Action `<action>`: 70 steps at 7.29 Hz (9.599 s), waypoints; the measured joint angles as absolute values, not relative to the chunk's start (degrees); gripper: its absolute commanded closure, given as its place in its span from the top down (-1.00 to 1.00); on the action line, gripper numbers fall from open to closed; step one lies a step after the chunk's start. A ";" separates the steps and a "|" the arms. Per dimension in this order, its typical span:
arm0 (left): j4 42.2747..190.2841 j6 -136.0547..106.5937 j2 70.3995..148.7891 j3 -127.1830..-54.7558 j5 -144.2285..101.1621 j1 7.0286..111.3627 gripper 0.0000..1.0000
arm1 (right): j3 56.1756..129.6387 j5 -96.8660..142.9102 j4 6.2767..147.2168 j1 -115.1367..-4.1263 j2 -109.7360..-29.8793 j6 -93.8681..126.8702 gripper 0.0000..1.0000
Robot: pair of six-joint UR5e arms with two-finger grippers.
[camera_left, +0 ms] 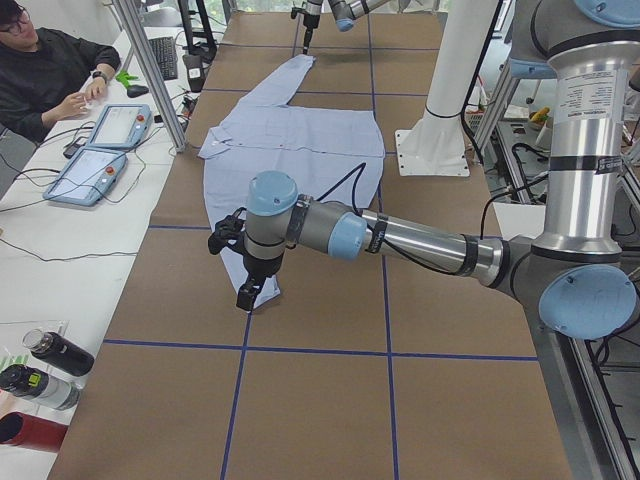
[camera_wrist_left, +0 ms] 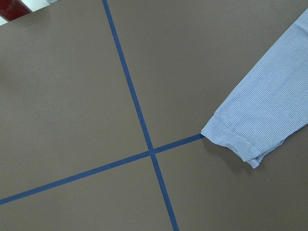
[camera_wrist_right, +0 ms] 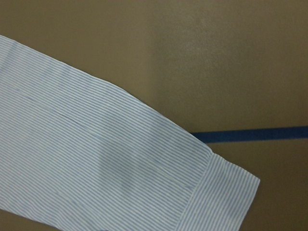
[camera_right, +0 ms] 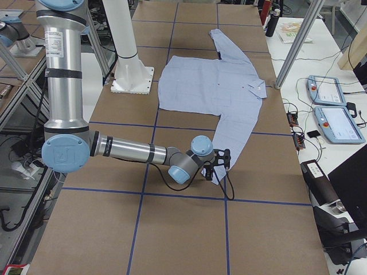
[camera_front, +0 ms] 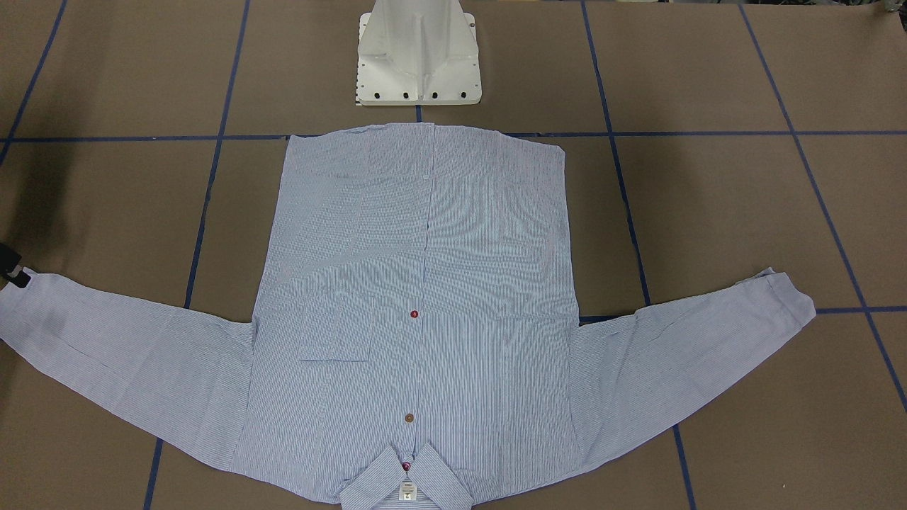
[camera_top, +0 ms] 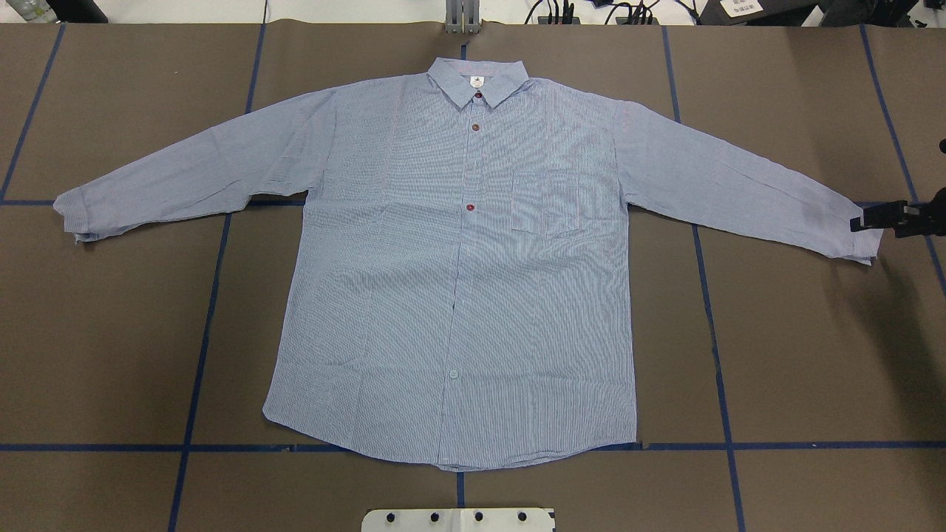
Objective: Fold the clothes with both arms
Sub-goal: 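Lower the right gripper and pinch the cuff of the nearest sleeve, then carry the sleeve across the shirt front toward the collar, release, then lower the left gripper and pinch the cuff of the other sleeve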
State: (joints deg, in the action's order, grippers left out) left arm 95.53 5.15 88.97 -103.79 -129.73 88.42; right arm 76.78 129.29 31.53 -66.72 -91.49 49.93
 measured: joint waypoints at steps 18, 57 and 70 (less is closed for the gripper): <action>95.54 5.21 88.84 -103.17 -129.82 88.42 1.00 | 89.70 123.69 46.12 -62.73 -86.18 55.45 -1.00; 156.04 -61.40 92.30 -74.41 -123.72 62.94 0.40 | 92.36 119.36 77.70 -57.65 -60.46 46.65 0.99; 153.34 -60.82 92.85 -78.56 -126.00 60.77 -1.00 | 93.21 119.35 77.70 -57.65 -60.64 46.86 0.99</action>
State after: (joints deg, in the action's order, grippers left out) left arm 153.34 -60.82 92.85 -78.56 -126.00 60.77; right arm 93.21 119.35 77.70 -57.65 -60.64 46.86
